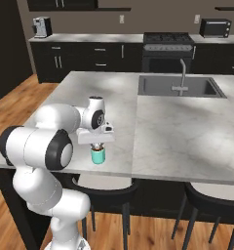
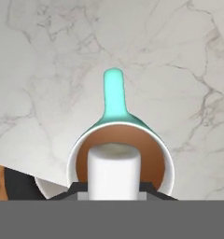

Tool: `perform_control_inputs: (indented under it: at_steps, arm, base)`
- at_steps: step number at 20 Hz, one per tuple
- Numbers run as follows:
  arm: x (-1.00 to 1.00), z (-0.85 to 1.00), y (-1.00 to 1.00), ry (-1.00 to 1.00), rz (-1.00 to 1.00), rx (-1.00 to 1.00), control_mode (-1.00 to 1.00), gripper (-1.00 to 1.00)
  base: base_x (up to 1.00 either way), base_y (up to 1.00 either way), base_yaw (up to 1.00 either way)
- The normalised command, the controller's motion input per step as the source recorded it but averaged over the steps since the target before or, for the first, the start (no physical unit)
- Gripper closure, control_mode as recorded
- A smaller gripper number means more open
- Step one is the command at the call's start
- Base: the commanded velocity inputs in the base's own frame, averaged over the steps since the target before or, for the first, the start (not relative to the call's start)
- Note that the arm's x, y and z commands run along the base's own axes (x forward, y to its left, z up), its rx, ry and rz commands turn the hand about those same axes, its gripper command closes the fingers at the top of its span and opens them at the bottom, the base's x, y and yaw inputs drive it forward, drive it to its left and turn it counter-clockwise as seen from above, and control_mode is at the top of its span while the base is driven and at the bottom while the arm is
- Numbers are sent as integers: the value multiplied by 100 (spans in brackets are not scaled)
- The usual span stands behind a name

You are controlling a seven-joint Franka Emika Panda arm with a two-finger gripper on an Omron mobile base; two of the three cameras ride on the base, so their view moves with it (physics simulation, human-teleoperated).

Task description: Pick up the marshmallow and place it in the cup of hot chocolate on the dining counter.

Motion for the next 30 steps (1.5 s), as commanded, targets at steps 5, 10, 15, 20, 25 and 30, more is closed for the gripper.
perform_control_inputs:
  at_steps: [5, 10, 15, 20, 25, 30]
  arm:
    - [0, -4, 0, 0, 0, 0, -100, 100]
    - [0, -1, 0, -5, 0, 0, -100, -100]
    - [0, 12, 0, -13, 0, 0, -100, -100]
    - [0, 31, 0, -13, 0, 0, -100, -100]
    - [0, 92, 0, -23, -4, -3, -100, -100]
    - [0, 100, 1, -14, 0, -2, -100, -100]
  base:
    - [0, 0, 0]
    - [0, 0, 0]
    - [0, 0, 0]
    - [0, 0, 0]
    - [0, 0, 0]
    - [0, 0, 0]
